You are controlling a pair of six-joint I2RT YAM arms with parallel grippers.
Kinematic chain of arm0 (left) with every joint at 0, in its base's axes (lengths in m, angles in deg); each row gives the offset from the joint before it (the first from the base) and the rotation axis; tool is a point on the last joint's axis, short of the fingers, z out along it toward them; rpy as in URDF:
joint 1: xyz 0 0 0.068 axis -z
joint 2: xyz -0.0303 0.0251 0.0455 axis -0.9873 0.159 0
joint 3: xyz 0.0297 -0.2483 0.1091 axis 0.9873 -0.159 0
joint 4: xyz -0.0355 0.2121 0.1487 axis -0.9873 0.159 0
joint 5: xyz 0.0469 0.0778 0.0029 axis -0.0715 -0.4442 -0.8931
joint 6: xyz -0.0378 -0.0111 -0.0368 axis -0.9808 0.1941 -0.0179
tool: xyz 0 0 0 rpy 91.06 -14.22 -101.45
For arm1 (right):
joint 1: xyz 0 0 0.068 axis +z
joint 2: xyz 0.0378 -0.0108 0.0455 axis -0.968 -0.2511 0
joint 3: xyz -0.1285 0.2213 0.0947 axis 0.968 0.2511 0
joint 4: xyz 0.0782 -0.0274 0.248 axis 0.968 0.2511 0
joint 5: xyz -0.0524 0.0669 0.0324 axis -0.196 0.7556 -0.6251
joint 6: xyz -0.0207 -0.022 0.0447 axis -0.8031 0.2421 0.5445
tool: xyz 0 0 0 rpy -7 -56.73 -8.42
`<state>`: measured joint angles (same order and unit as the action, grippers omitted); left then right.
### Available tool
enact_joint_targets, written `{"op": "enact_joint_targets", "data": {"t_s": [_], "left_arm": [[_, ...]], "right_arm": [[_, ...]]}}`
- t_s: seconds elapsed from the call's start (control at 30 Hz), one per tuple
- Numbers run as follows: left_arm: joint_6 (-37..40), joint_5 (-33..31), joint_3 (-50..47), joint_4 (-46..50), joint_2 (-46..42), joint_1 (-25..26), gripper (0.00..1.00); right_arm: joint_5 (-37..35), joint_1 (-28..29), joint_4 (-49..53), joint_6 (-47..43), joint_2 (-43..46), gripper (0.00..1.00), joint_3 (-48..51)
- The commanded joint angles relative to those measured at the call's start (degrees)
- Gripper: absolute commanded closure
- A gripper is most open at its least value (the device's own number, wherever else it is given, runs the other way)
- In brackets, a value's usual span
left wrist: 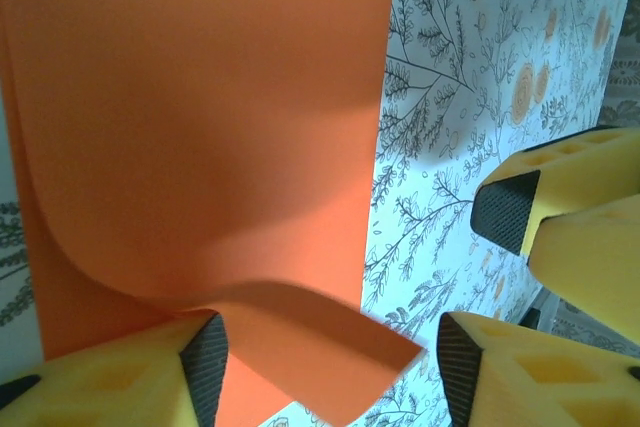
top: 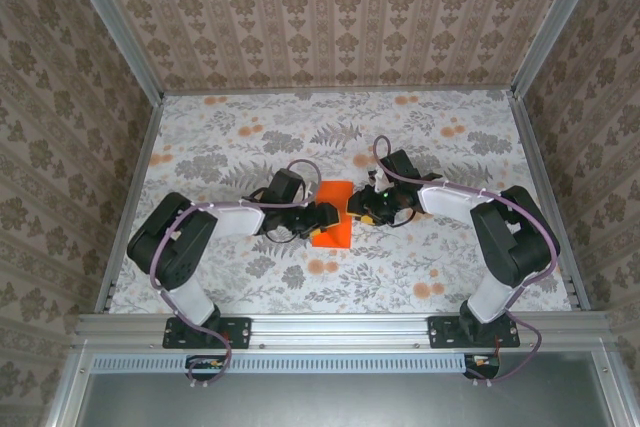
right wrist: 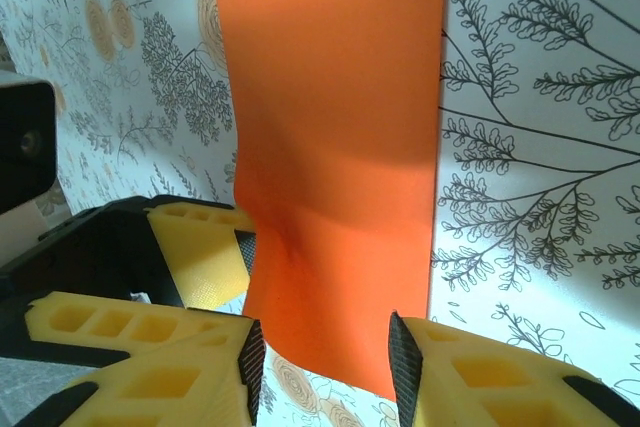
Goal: Fold a paper plane with a square sheet of paper (pick it up from the middle)
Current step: Fold the triangle a second time at the center of the table.
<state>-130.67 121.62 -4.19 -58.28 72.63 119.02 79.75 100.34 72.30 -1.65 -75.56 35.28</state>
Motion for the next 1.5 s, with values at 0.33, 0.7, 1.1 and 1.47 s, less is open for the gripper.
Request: {"op": "enact_joint_targets", "data": {"t_s": [0.33, 0.7, 1.1, 1.47], "left_arm": [[-0.1, 0.3, 2.0, 0.9, 0.7, 0.1, 0.48], [-0.1, 0.8, -0.3, 2.1, -2.9, 0.2, 0.46], [-5.3, 6.2, -2.0, -9.8, -4.0, 1.3, 0.45], [-4.5, 5.5, 2.0, -10.0, 0.8, 1.6, 0.40]], "right_arm": [[2.8, 0.3, -0.4, -3.2, -0.7, 0.58, 0.4], [2.8, 1.0, 0.1, -3.4, -6.8, 0.67, -2.7], [-1.2, 1.1, 4.7, -3.2, -10.1, 0.72, -4.0], [1.2, 0.8, 1.1, -1.1, -7.3, 0.72, -2.6]]}}
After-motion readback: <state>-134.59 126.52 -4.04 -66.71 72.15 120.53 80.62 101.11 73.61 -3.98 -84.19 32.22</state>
